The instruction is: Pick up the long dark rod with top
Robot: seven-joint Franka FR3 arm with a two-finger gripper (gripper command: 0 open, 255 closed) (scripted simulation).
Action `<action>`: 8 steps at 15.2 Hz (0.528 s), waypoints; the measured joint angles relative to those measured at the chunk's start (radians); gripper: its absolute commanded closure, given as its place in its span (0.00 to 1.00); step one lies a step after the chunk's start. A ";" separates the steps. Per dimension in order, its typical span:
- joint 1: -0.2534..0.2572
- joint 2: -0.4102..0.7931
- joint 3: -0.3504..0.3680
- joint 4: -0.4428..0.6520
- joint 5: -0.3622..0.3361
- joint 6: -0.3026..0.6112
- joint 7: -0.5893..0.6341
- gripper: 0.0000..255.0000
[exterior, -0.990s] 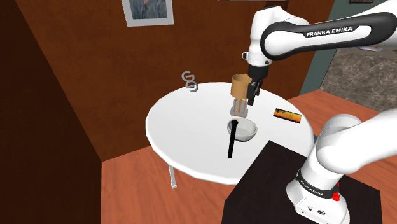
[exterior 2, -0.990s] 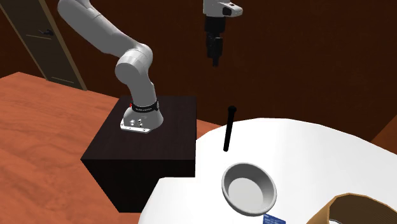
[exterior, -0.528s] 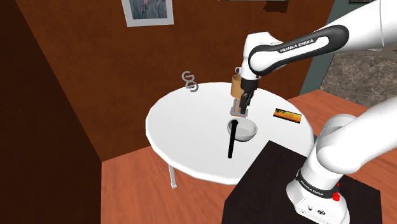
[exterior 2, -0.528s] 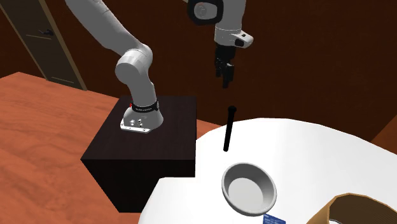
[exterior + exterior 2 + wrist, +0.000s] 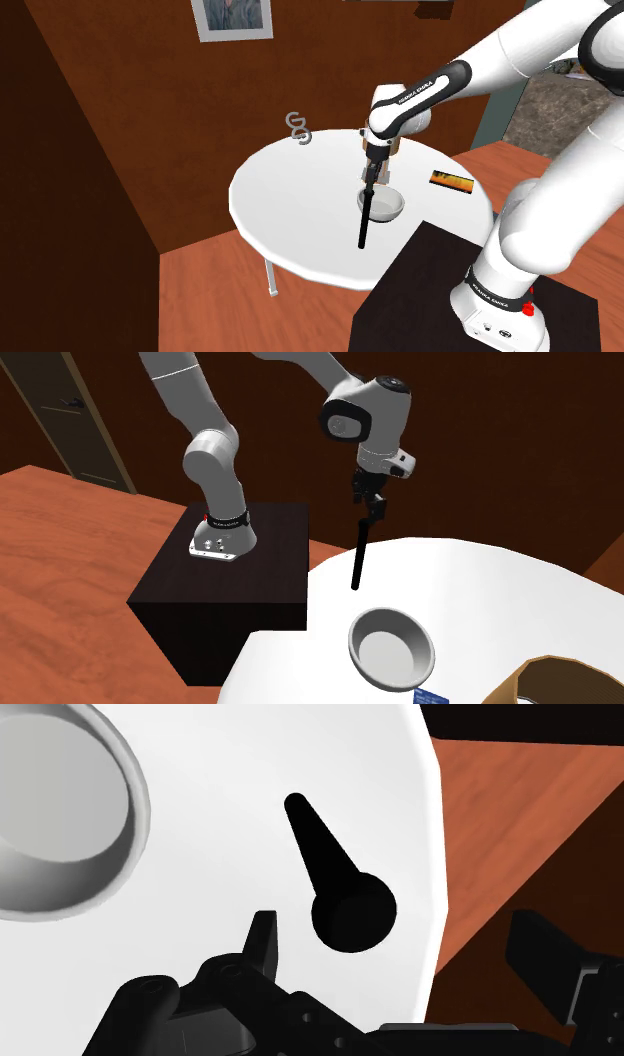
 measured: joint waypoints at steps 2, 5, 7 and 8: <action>0.008 0.042 -0.011 0.004 0.029 0.031 -0.036 0.00; 0.013 0.080 -0.017 -0.006 0.052 0.075 -0.061 0.00; 0.016 0.106 -0.021 -0.011 0.067 0.105 -0.078 0.00; 0.019 0.122 -0.020 -0.016 0.078 0.124 -0.085 0.00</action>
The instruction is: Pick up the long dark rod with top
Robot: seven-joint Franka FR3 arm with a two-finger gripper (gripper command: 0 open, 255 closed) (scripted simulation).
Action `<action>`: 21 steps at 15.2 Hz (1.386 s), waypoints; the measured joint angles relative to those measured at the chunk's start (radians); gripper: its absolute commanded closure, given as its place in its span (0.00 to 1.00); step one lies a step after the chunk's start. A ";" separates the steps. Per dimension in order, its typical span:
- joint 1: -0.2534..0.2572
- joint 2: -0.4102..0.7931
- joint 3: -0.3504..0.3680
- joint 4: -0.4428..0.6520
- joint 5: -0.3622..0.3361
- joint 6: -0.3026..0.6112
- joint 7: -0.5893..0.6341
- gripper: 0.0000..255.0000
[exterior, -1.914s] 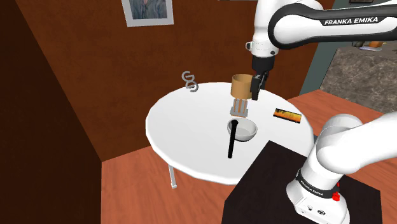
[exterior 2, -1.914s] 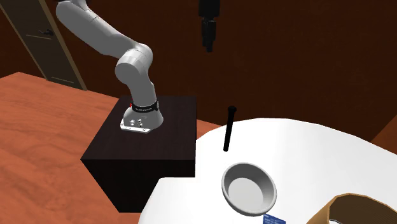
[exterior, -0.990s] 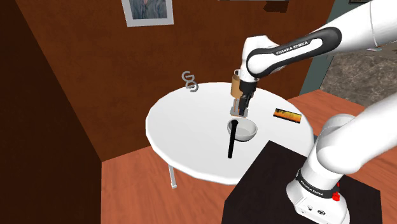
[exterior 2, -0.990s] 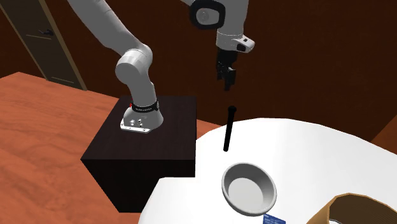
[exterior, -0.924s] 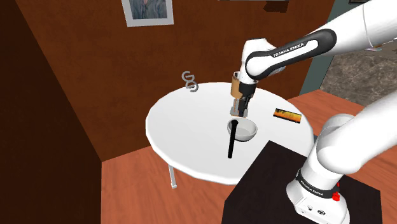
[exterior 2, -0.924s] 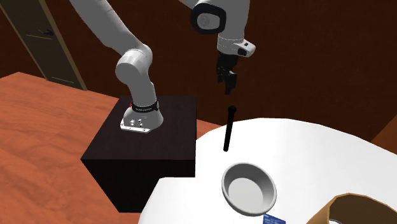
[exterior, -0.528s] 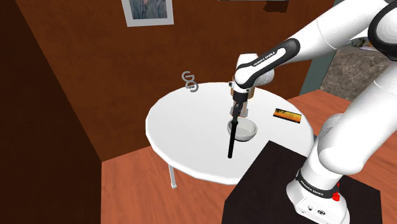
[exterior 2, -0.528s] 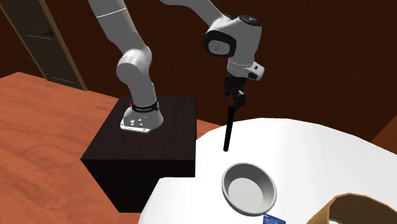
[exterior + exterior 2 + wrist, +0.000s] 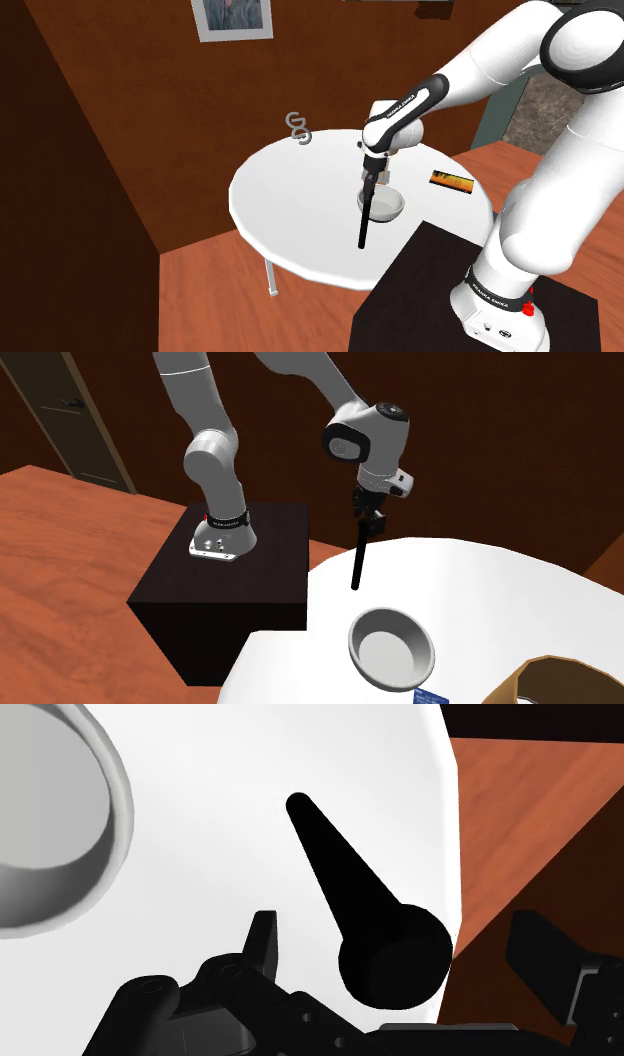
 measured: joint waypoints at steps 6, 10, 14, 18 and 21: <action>0.001 0.014 -0.002 -0.004 0.009 0.020 -0.011 1.00; 0.000 0.014 -0.002 -0.005 0.009 0.020 -0.011 1.00; -0.001 0.000 -0.002 -0.001 -0.001 0.001 -0.002 1.00; -0.006 -0.041 0.002 0.017 -0.025 -0.053 0.022 1.00; -0.010 -0.072 0.005 0.033 -0.043 -0.098 0.039 1.00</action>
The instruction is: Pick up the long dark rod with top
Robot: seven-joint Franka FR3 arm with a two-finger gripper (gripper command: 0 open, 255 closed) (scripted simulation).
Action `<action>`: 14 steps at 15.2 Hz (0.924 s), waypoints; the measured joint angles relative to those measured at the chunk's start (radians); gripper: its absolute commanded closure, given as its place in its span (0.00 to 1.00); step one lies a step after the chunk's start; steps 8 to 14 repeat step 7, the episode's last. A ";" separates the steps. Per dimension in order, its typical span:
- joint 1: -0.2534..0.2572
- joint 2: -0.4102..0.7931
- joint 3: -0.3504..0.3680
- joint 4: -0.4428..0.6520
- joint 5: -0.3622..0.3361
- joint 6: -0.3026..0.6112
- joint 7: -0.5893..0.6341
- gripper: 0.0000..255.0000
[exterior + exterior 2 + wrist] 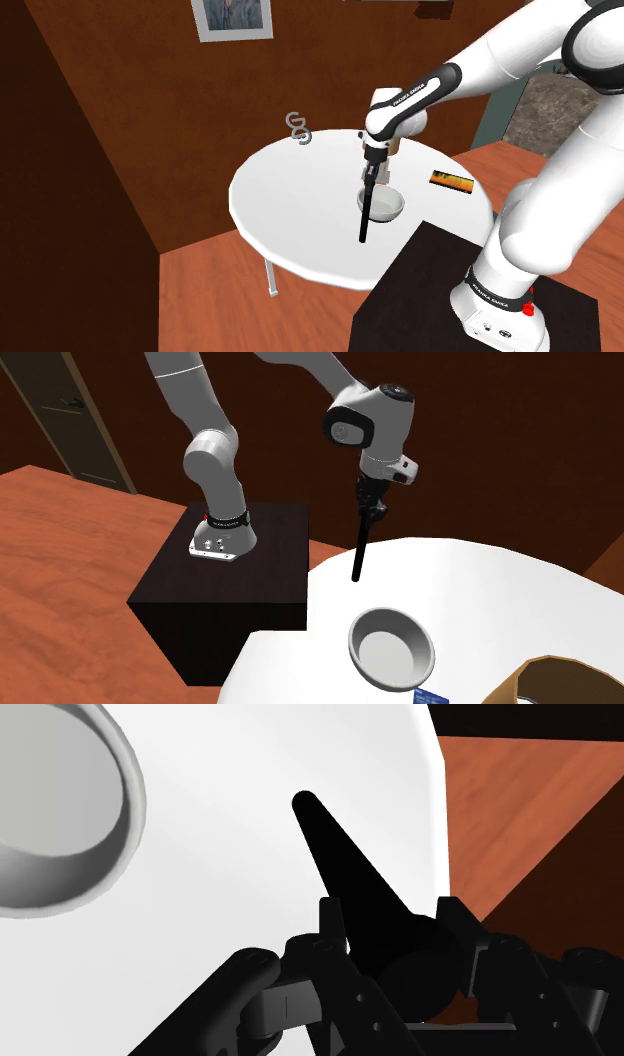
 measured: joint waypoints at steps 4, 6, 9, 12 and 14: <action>-0.006 -0.045 0.005 0.016 -0.021 -0.059 0.020 1.00; -0.008 -0.065 0.009 0.029 -0.029 -0.089 0.031 1.00; -0.008 -0.068 0.010 0.032 -0.030 -0.095 0.033 1.00; -0.008 -0.068 0.010 0.032 -0.030 -0.095 0.033 1.00; -0.008 -0.068 0.010 0.032 -0.030 -0.095 0.033 1.00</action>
